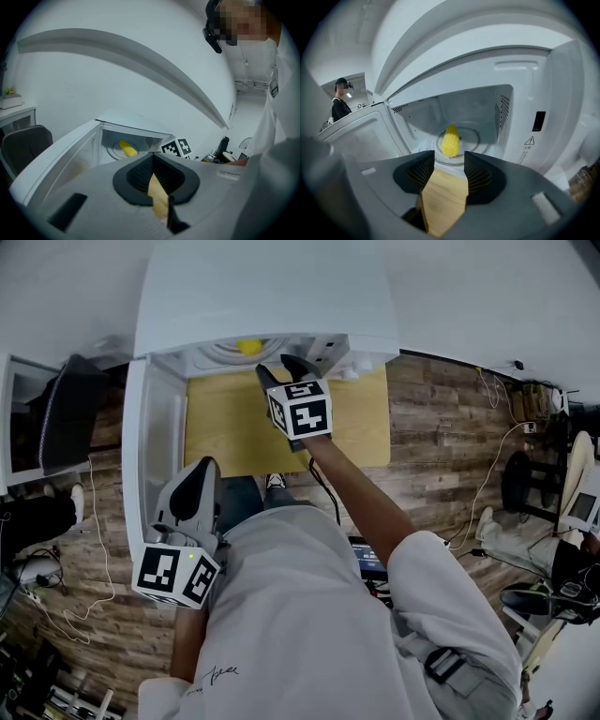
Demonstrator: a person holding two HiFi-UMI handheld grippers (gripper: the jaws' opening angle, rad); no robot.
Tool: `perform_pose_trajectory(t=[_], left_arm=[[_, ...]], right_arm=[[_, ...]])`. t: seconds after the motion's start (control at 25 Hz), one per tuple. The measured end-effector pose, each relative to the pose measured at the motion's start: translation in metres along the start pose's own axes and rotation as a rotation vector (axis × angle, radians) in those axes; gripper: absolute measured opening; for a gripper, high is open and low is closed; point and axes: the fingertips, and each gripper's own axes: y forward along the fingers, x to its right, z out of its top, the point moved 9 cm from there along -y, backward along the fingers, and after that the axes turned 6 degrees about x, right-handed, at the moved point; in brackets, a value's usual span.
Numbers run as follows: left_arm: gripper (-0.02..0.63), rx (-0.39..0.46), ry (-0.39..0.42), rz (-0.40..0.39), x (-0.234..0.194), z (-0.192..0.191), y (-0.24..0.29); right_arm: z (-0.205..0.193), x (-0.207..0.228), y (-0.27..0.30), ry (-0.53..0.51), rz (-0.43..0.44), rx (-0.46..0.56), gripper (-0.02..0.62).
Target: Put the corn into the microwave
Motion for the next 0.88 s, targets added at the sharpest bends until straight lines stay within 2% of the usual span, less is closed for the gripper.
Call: perform_pose_trajectory(t=[0.88], left_arm=[[-0.010,0.031,0.005,0.005,0.019,-0.006,-0.002]], right_arm=[[-0.009,0.006,-0.058,0.048,0.002,-0.005,0.160]])
